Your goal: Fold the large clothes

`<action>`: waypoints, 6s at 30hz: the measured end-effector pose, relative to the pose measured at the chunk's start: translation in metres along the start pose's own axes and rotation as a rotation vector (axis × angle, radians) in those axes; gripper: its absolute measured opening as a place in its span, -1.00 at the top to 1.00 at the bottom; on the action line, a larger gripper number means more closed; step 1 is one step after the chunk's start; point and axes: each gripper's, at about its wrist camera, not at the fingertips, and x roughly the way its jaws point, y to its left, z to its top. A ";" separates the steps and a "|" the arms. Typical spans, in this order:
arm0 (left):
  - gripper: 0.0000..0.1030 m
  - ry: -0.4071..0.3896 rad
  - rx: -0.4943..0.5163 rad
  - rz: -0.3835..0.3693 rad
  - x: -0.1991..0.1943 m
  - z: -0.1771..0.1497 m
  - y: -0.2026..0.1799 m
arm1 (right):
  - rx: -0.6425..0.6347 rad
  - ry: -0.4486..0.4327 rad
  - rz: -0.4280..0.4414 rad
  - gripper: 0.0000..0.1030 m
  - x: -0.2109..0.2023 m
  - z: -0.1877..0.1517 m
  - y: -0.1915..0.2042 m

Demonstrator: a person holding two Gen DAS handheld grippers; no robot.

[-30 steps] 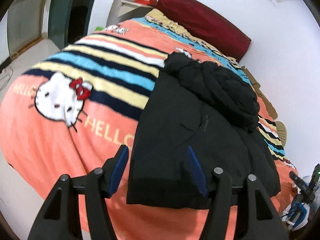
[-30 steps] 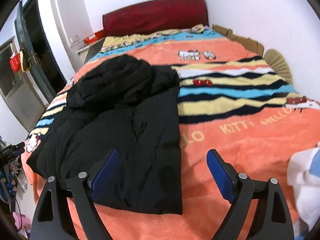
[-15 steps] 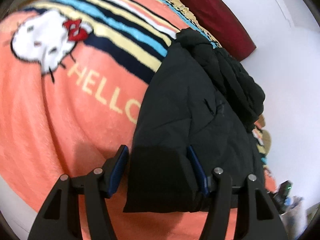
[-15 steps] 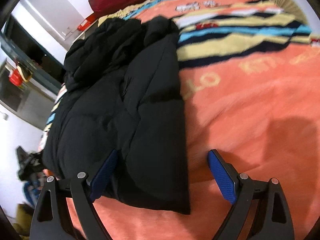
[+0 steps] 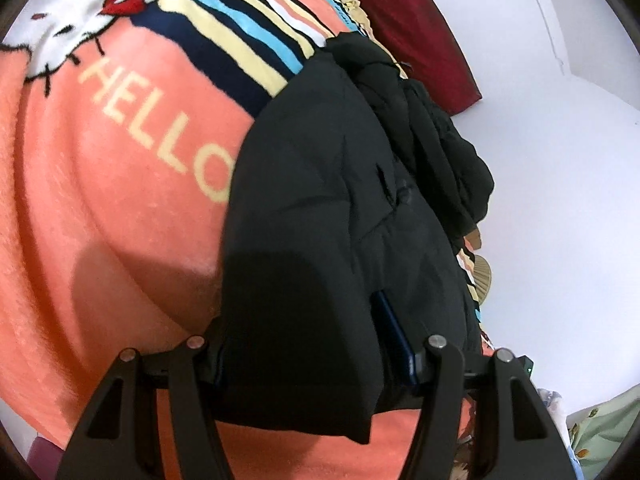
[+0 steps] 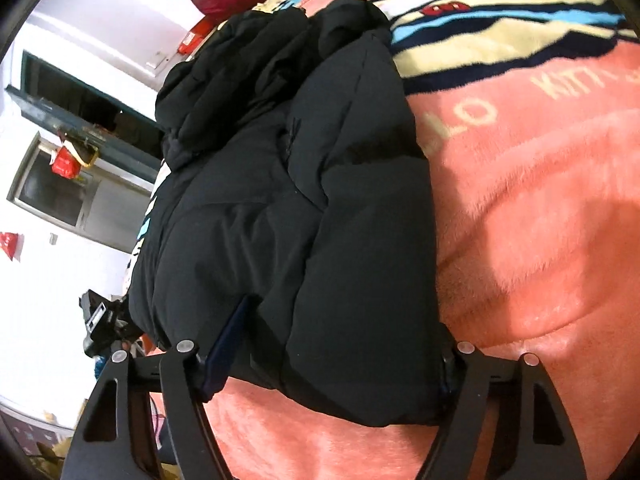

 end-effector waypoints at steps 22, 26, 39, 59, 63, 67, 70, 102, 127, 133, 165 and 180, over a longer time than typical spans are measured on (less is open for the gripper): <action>0.64 -0.040 0.104 -0.040 -0.005 -0.005 -0.045 | -0.089 -0.106 0.065 0.65 -0.009 0.004 0.035; 0.67 -0.073 0.124 -0.094 -0.019 0.012 -0.066 | -0.081 -0.178 0.126 0.66 -0.026 0.014 0.044; 0.68 -0.162 0.198 -0.241 -0.031 0.124 -0.169 | 0.111 -0.350 0.351 0.65 -0.061 0.121 0.056; 0.60 -0.157 0.051 -0.095 0.144 0.339 -0.207 | 0.271 -0.454 0.122 0.59 0.045 0.363 0.059; 0.53 -0.107 0.023 -0.042 0.199 0.362 -0.178 | 0.263 -0.424 0.052 0.59 0.089 0.392 0.047; 0.48 -0.065 0.006 -0.056 0.241 0.369 -0.154 | 0.280 -0.400 0.032 0.58 0.126 0.406 0.030; 0.43 -0.071 -0.005 -0.088 0.246 0.372 -0.150 | 0.276 -0.412 0.050 0.49 0.138 0.410 0.025; -0.22 0.015 0.536 0.414 0.348 0.342 -0.268 | -0.295 -0.250 -0.289 -0.58 0.197 0.426 0.142; -0.24 -0.225 0.682 0.621 0.293 0.295 -0.247 | -0.329 -0.330 -0.332 -0.60 0.160 0.370 0.116; -0.24 -0.276 0.727 0.615 0.294 0.279 -0.236 | -0.276 -0.346 -0.277 -0.62 0.174 0.357 0.086; -0.30 -0.324 0.746 0.588 0.279 0.253 -0.221 | -0.271 -0.363 -0.279 -0.66 0.175 0.344 0.076; -0.29 -0.317 0.766 0.545 0.228 0.207 -0.217 | -0.440 -0.387 -0.262 -0.75 0.156 0.277 0.164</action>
